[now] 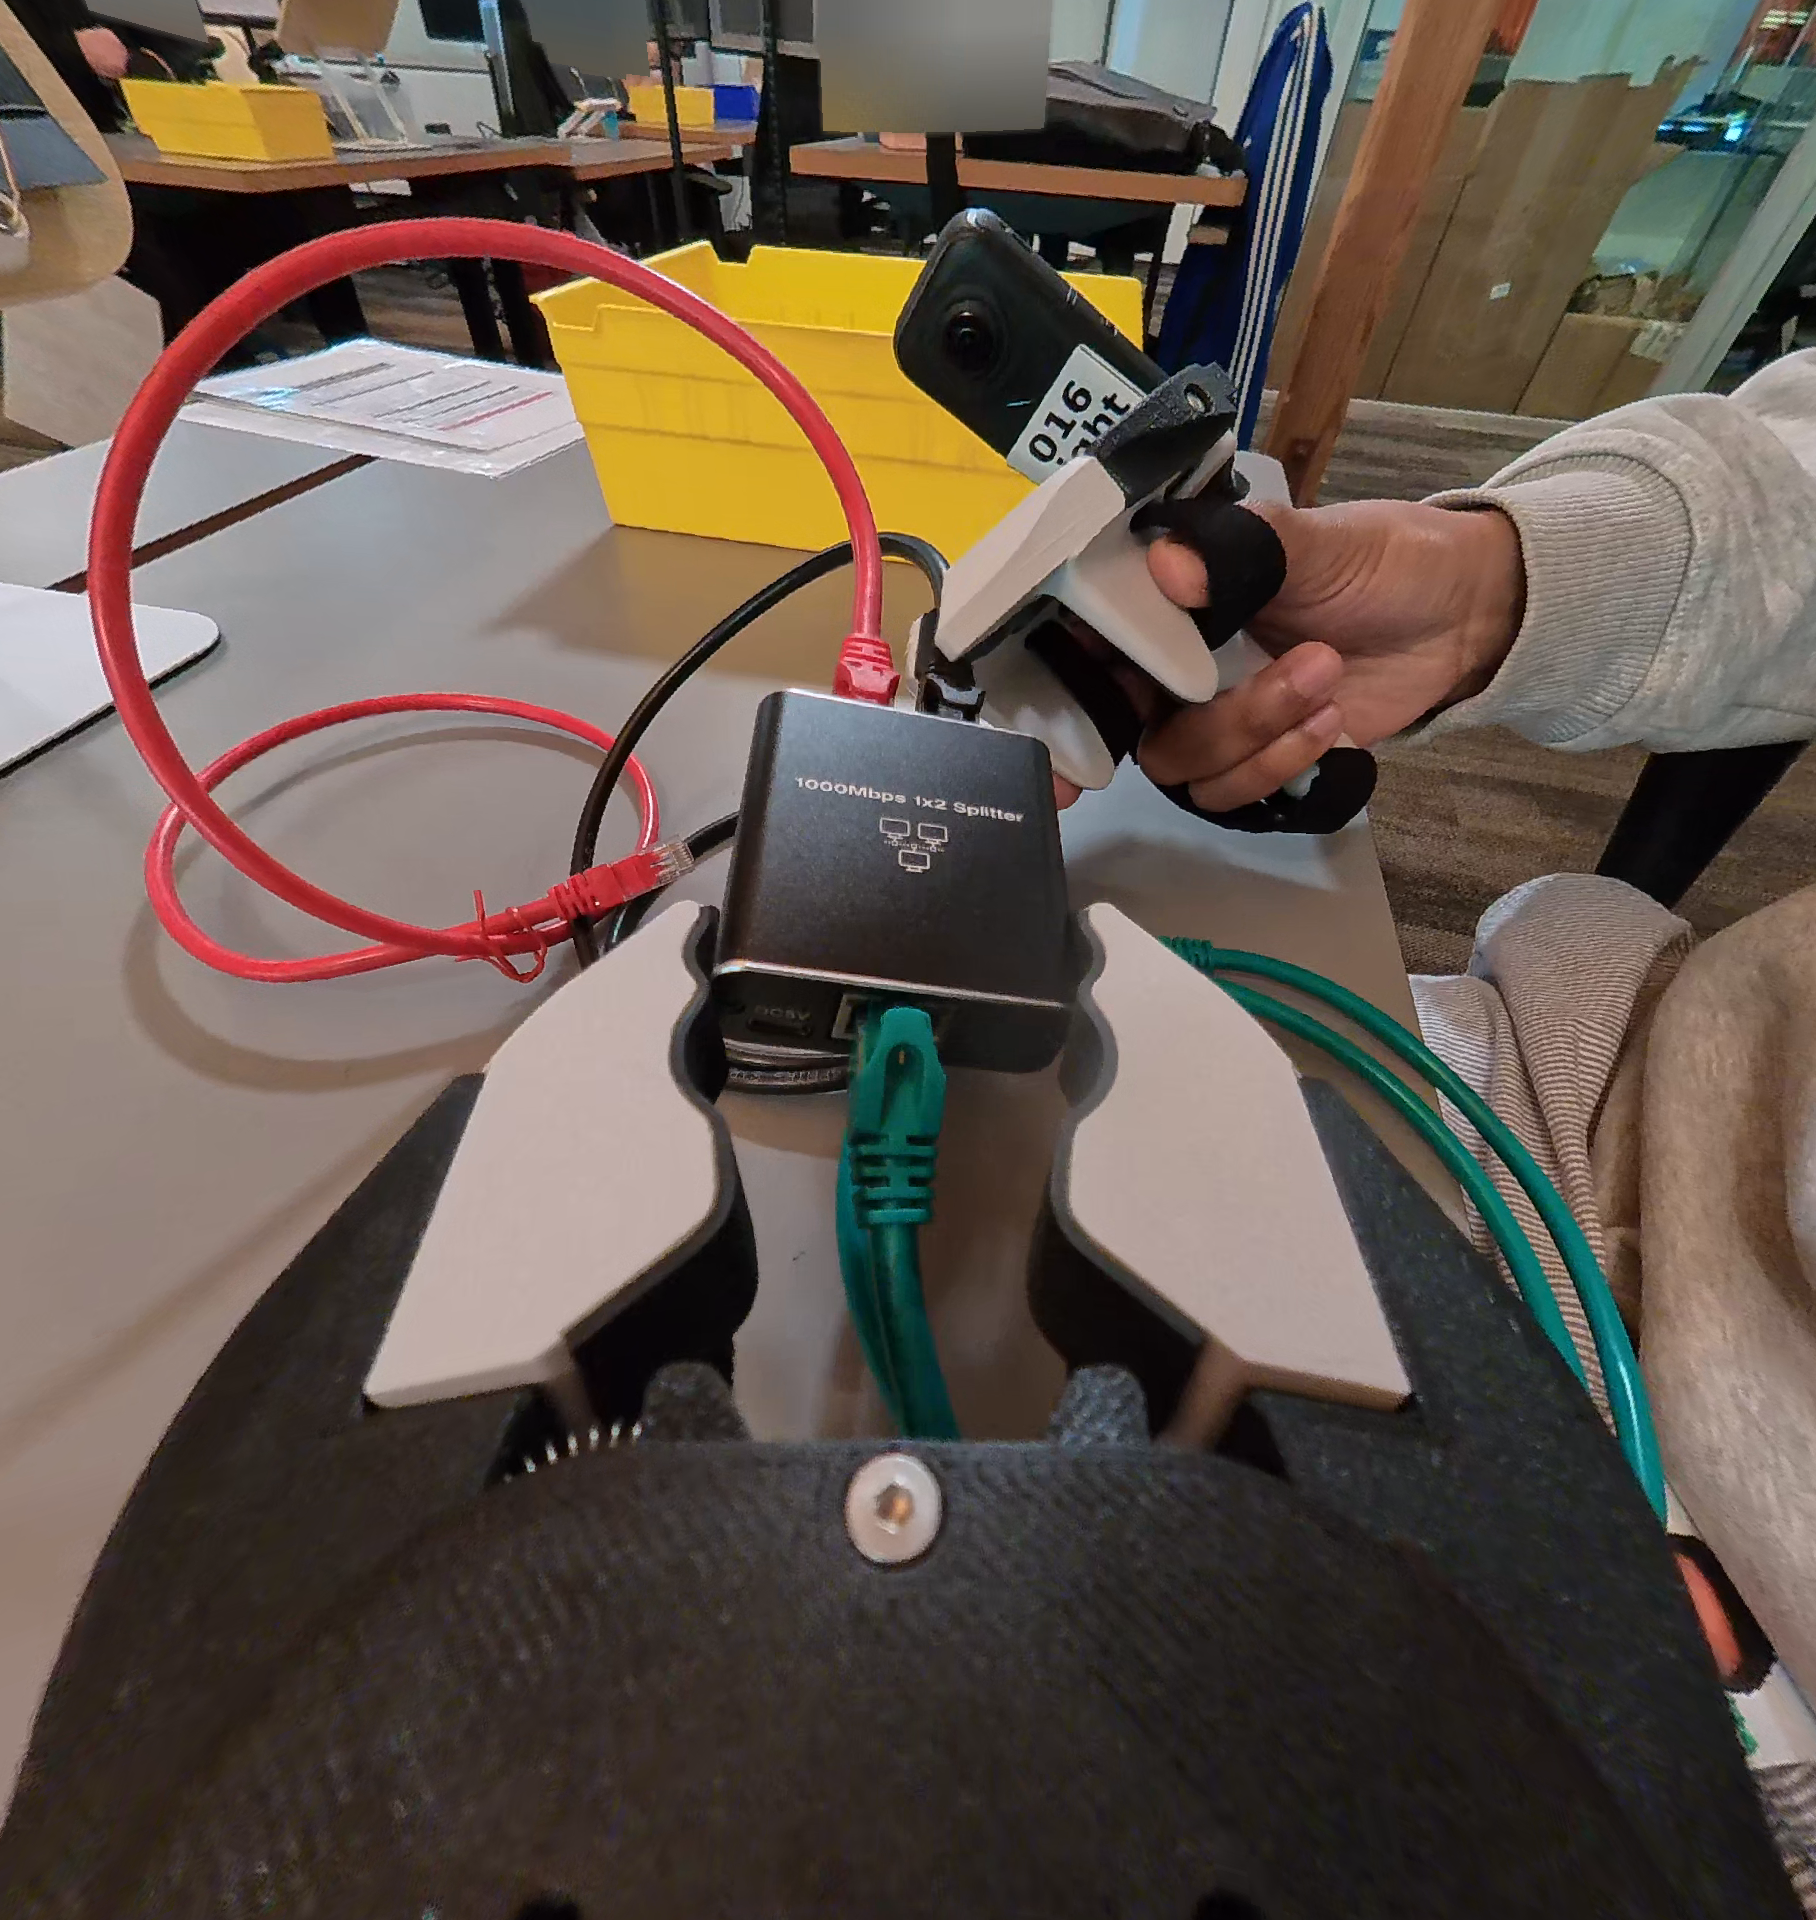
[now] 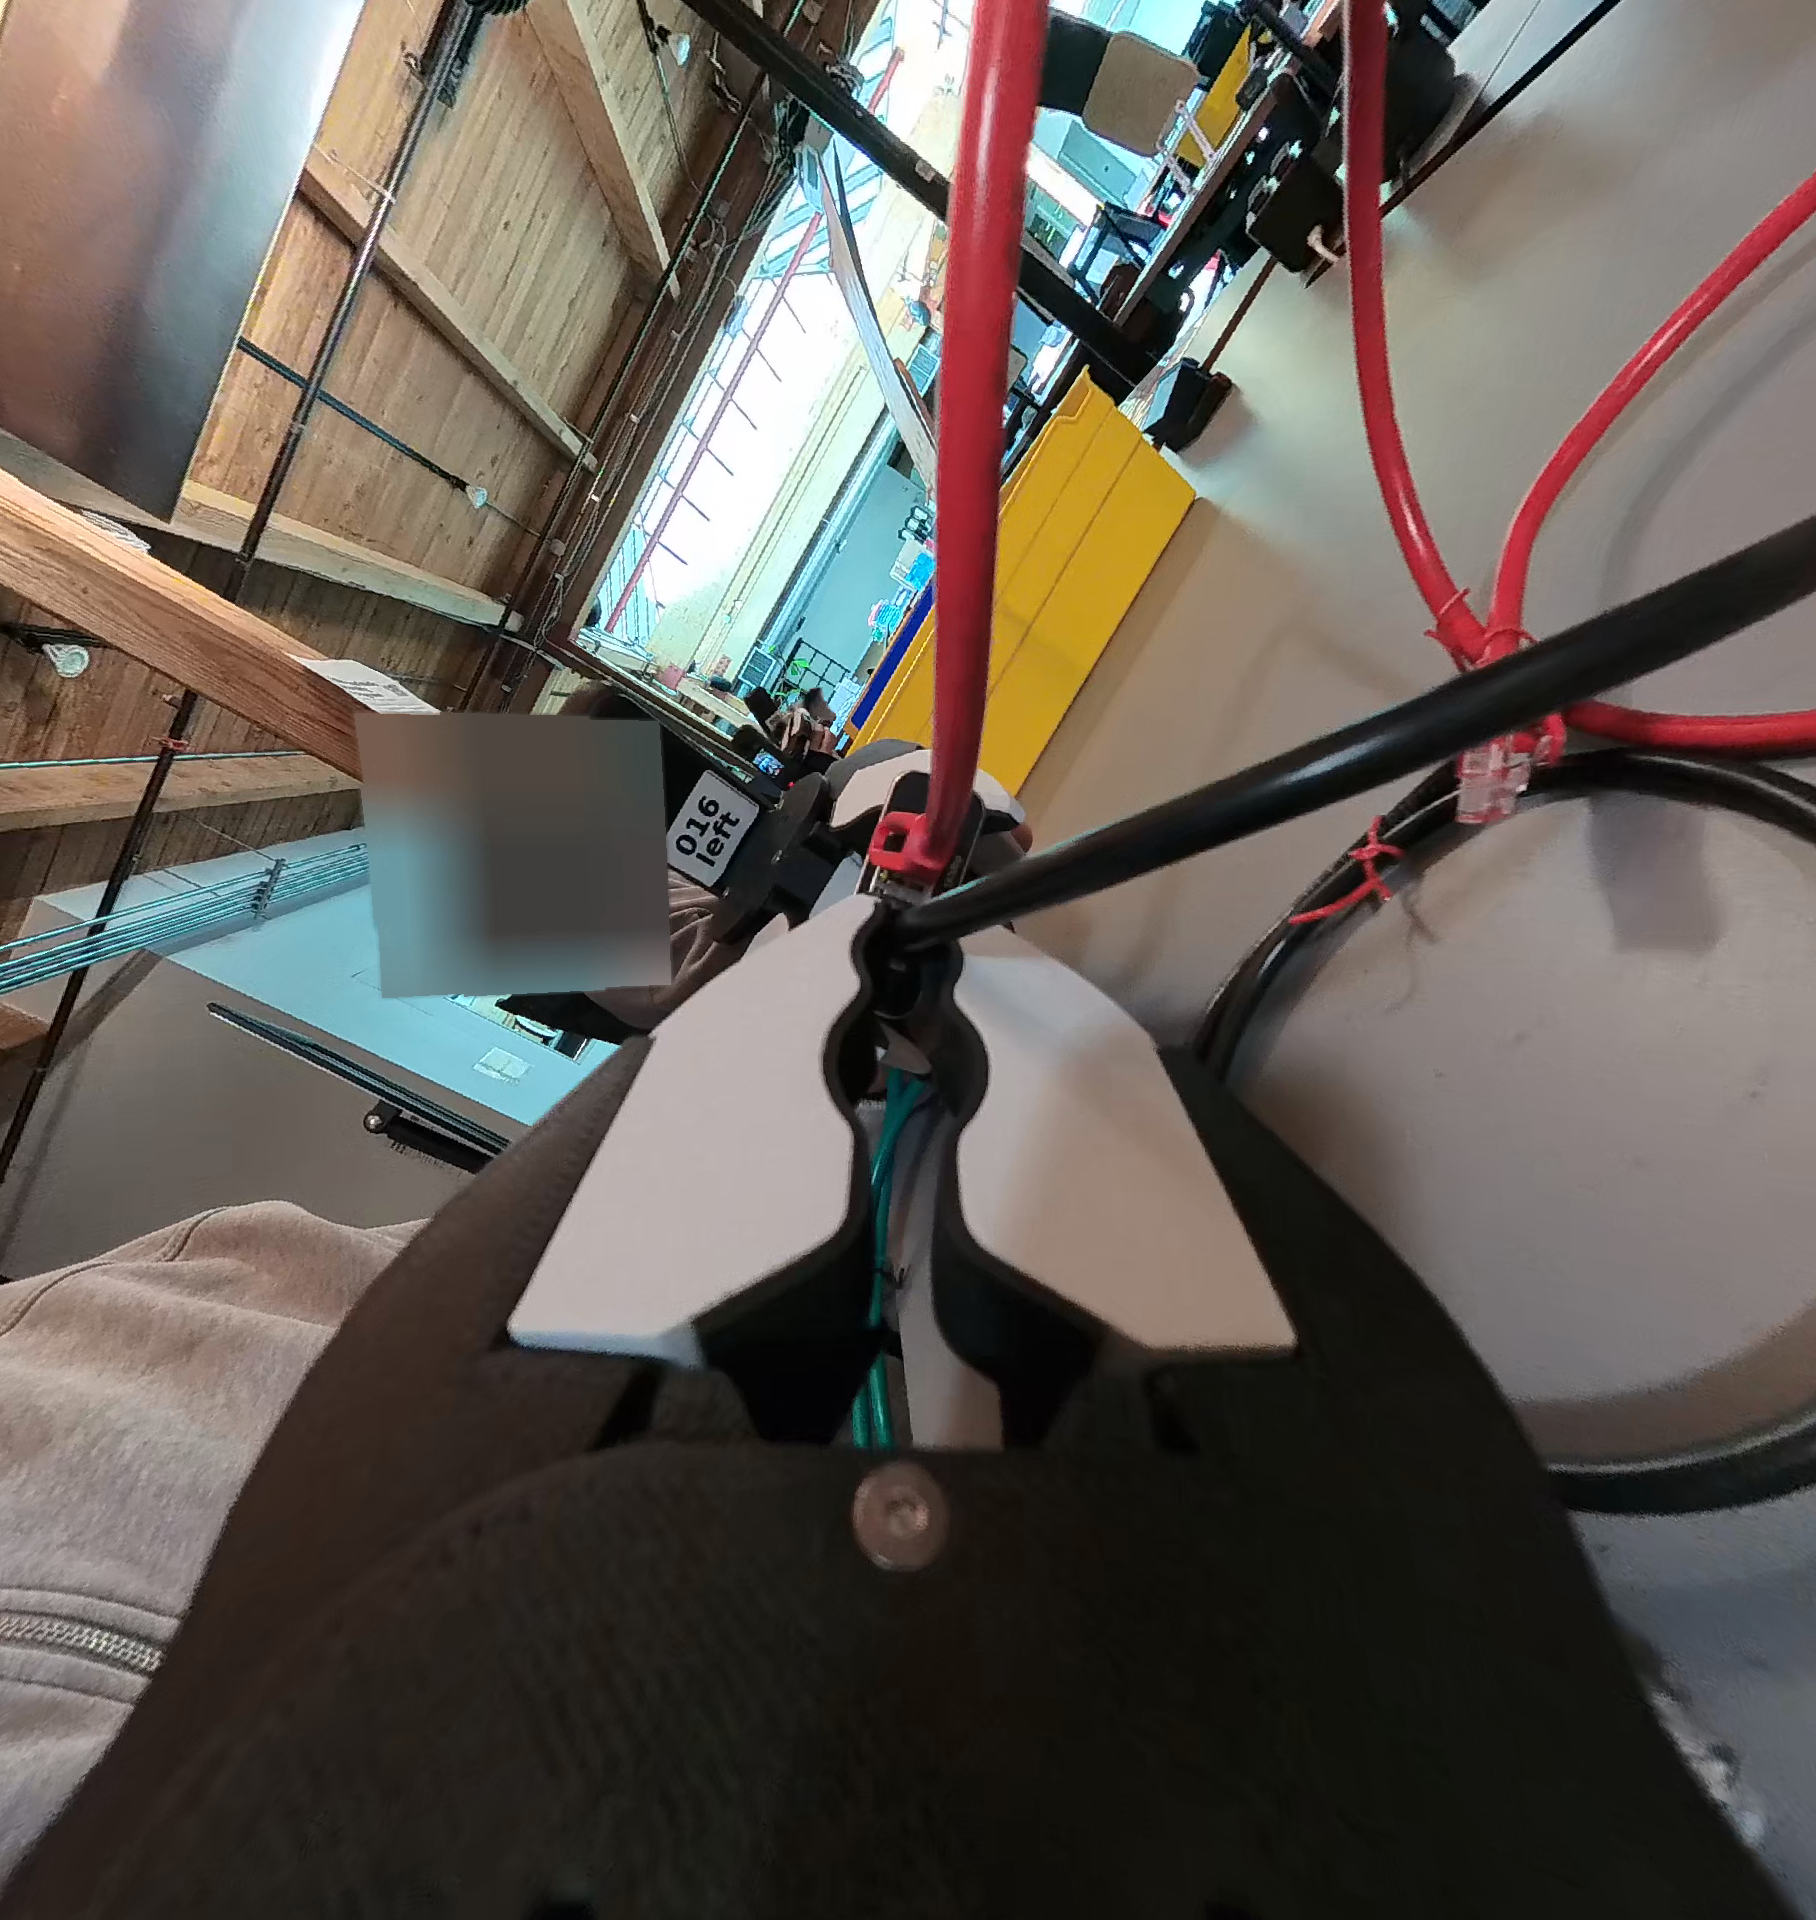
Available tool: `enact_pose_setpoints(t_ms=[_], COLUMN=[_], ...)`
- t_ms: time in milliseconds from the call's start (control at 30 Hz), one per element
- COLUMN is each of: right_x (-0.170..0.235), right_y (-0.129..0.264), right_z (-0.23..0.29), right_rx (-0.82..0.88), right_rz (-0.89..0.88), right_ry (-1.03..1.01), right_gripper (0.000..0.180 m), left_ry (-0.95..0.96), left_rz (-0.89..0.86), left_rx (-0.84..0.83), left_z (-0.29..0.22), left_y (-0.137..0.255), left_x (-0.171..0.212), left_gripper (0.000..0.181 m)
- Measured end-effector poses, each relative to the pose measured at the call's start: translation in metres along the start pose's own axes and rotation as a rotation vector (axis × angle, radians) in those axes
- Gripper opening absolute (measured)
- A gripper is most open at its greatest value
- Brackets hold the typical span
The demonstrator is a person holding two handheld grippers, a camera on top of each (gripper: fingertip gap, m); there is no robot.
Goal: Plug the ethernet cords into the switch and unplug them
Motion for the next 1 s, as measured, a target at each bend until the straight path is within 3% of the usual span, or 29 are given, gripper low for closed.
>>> enact_pose_setpoints(t_ms=[767,867,1000], right_x=[-0.003,-0.003,-0.009], right_y=[0.004,0.017,0.032], right_z=[-0.010,-0.020,-0.028], right_rx=[0.014,0.021,0.076], right_rz=[0.054,0.044,0.005], right_ry=[-0.093,-0.137,-0.067], right_gripper=[0.006,0.021,0.024], left_ry=[-0.019,-0.063,0.058], left_rz=[0.065,0.051,0.041], left_rx=[-0.053,-0.144,-0.196], left_z=[0.003,0.012,0.037], left_y=[-0.009,-0.010,-0.010], left_x=[0.005,0.003,-0.002], left_gripper=[0.063,0.063,0.063])
Point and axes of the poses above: each gripper's, where its closed fingertips meet, y back along the fingers, x out of its underside, z = x × y across the jaws, the point moved 3 cm from there along y, back along the fingers, and after that the axes turned 13 degrees about y, right-handed, at the moved point
